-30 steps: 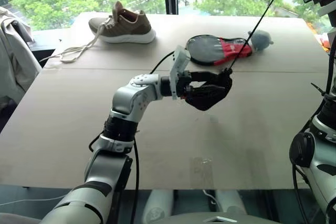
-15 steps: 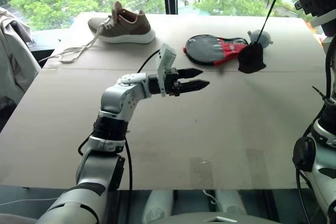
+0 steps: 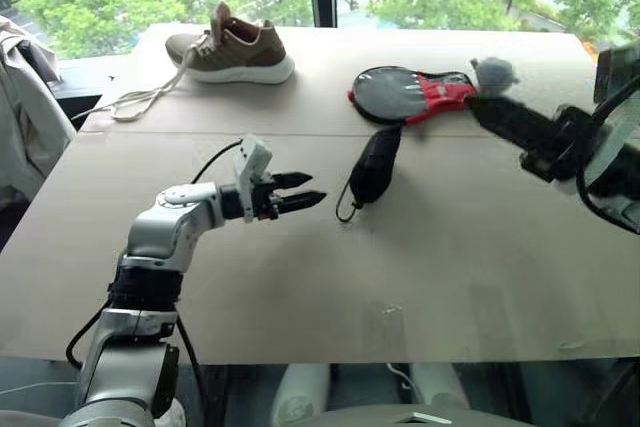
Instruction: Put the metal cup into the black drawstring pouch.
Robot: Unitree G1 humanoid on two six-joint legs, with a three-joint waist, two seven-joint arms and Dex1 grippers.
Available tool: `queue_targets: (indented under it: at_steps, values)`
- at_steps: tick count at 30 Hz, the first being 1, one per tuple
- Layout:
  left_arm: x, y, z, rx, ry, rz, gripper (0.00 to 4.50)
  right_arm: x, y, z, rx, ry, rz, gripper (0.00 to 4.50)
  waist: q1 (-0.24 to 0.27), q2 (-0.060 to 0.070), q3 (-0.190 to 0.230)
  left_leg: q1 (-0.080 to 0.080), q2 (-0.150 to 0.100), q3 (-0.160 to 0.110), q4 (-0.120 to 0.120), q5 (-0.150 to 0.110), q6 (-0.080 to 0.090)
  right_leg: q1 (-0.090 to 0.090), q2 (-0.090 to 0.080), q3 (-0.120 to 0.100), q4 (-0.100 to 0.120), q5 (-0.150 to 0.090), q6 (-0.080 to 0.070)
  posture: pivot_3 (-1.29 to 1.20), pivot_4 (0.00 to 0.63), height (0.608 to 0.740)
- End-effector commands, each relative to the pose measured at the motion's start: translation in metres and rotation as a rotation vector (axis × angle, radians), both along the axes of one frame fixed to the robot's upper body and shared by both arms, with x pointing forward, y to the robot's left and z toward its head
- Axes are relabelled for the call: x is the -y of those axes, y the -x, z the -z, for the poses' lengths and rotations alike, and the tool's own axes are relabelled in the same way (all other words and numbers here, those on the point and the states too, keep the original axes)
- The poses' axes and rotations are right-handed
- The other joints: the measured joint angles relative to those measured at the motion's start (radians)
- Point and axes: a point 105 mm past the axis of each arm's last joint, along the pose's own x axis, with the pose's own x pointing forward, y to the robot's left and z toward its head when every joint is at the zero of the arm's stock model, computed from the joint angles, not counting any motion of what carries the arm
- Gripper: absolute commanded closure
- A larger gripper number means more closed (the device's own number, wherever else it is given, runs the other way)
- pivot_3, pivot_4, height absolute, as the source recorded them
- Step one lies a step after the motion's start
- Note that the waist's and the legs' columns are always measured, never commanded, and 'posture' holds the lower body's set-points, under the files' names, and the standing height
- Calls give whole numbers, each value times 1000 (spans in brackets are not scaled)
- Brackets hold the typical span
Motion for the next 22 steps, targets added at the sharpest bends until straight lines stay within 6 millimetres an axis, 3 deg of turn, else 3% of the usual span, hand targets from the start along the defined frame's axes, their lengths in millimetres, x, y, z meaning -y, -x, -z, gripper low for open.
queue_targets:
  at_steps: [1,5,9,12,15,22]
  values:
    - [-17,21,-4,51,-32,6,1254,24,5,31,67,200,73,1755,2,0,0,0,0,0,0,0,0,0,0,0,0,0,0,0,150,740]
    - [-34,45,13,57,-94,-39,1254,61,13,89,37,406,152,1755,10,0,0,0,0,1,1,0,0,1,-1,1,-2,-1,-2,0,150,740]
    - [-46,59,22,108,-124,-132,1254,93,23,119,90,564,216,1755,14,0,-1,2,1,2,1,0,0,1,-2,1,-2,-2,-3,0,150,740]
    - [-48,72,24,118,-110,-177,1254,111,37,133,124,546,240,1755,16,-1,-1,3,3,2,1,-1,0,2,-1,1,-2,-3,-2,0,150,740]
    - [-42,79,22,134,-102,-190,1254,119,45,137,205,528,273,1755,18,0,-1,3,3,3,1,-1,0,1,-1,1,-2,-2,-3,0,150,740]
    - [-31,82,15,186,-94,-189,1254,115,58,165,101,539,171,1755,25,0,-2,4,3,4,1,-1,0,2,-1,2,-1,-2,-3,0,150,740]
